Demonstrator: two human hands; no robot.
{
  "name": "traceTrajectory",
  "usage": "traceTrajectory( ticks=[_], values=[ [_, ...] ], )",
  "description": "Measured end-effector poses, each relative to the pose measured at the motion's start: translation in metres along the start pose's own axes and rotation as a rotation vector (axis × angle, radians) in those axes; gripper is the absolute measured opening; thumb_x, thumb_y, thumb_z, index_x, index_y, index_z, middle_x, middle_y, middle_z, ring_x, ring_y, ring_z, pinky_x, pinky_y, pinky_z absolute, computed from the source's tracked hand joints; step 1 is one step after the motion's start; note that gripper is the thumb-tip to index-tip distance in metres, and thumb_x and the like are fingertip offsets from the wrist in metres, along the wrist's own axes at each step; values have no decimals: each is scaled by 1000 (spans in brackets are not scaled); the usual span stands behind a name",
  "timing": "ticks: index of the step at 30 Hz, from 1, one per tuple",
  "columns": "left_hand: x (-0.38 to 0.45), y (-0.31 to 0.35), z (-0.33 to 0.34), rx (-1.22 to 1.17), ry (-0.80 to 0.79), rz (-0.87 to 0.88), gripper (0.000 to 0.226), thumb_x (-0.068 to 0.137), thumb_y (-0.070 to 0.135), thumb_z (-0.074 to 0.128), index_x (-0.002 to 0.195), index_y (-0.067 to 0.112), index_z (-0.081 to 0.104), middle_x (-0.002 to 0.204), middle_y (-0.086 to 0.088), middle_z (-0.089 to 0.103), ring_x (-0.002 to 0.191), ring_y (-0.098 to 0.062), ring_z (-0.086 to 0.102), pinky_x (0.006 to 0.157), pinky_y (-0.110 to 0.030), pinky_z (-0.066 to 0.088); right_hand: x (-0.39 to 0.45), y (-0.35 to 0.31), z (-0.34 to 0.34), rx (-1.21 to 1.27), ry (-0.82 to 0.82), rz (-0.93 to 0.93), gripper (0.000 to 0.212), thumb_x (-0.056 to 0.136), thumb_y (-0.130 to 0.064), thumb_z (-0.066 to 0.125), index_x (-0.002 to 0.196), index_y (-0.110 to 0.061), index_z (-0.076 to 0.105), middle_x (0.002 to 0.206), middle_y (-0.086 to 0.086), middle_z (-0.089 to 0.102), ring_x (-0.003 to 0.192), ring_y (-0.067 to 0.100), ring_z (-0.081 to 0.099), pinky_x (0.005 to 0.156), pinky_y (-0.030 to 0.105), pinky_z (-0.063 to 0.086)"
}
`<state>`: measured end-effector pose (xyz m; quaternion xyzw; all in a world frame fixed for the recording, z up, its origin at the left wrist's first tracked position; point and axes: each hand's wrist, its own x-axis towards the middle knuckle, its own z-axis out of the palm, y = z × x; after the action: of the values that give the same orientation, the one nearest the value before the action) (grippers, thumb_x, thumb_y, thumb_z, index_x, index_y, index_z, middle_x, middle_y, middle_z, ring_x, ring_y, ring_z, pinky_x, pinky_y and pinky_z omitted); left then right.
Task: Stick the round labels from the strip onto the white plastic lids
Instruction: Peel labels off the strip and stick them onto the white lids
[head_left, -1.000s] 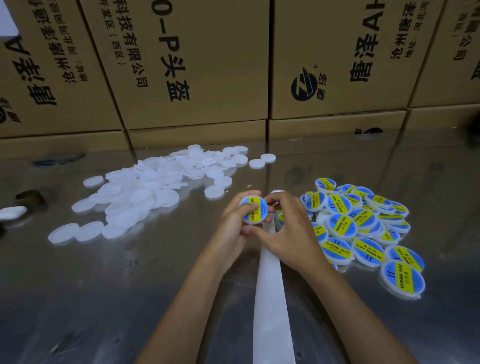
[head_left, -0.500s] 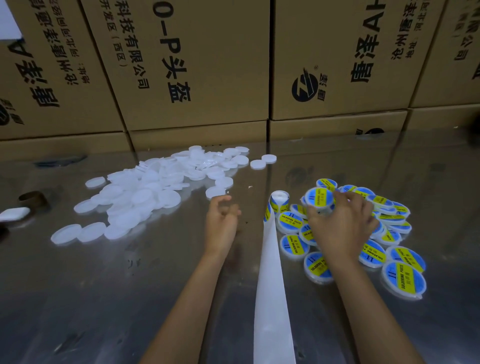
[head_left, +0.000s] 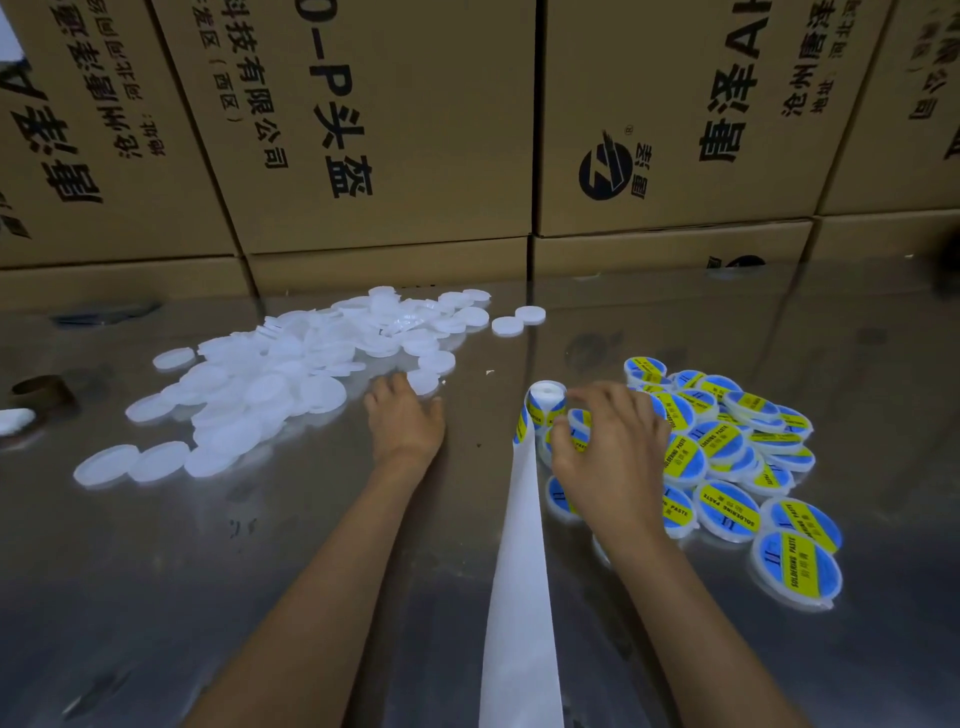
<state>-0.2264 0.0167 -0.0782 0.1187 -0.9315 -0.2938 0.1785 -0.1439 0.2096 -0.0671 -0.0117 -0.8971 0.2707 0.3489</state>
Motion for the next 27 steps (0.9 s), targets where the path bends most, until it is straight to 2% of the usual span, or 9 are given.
traceTrajectory(
  ticks=[5,8,11,15,17,19,23,25,27],
  values=[
    [28,-2,7,207,-116,-8,63,104,41,44,158,17,21,167,-9,15,152,-31,14,120,-51,16,1,-2,5,161,-10,13,13,85,-16,65,98,-16,69,99,-2,68,103,25,55,90,37,39],
    [36,-4,12,245,-124,36,56,105,37,39,157,22,26,162,-8,29,150,-29,22,120,-49,17,0,-6,11,254,-35,31,10,87,-24,68,92,-16,67,85,-4,68,91,23,57,87,41,44],
    [37,-4,15,224,-64,91,49,106,34,40,153,20,36,151,-14,43,142,-33,32,116,-48,22,1,-7,20,236,-99,48,23,85,-42,70,88,-20,65,79,-8,66,87,19,57,88,39,40],
    [34,-6,13,-51,48,127,38,107,23,33,131,3,56,122,-26,61,119,-41,51,103,-46,38,6,-6,27,141,-200,95,21,84,-41,68,95,-23,68,82,-8,68,97,20,55,87,33,30],
    [30,-7,10,-257,96,30,35,107,20,31,110,-3,58,106,-24,62,105,-39,56,86,-39,42,8,-3,28,119,-252,109,14,84,-30,65,95,-23,69,84,-4,67,100,22,54,86,32,30],
    [26,-8,6,-384,138,-95,32,107,18,30,98,-2,53,99,-19,57,98,-35,55,78,-33,36,9,-2,26,133,-296,127,18,83,-21,62,99,-25,70,89,0,67,104,23,53,87,31,29],
    [18,-9,-1,-516,150,-208,34,104,21,35,108,-2,60,105,-21,65,90,-33,62,78,-35,46,10,-3,21,211,-326,159,34,80,-9,59,108,-26,70,95,0,71,109,22,54,97,32,30],
    [11,-9,-4,-604,127,-220,30,100,23,40,109,7,63,99,-17,69,68,-31,69,62,-29,53,11,-3,18,290,-352,191,37,79,-5,58,107,-27,70,97,-6,72,111,20,58,105,38,32],
    [2,-9,-9,-718,95,-224,19,96,19,47,106,14,63,89,-11,69,48,-24,66,44,-22,49,12,-4,16,348,-374,218,37,78,-3,58,104,-26,70,98,-9,73,112,20,61,109,44,33]
  ],
)
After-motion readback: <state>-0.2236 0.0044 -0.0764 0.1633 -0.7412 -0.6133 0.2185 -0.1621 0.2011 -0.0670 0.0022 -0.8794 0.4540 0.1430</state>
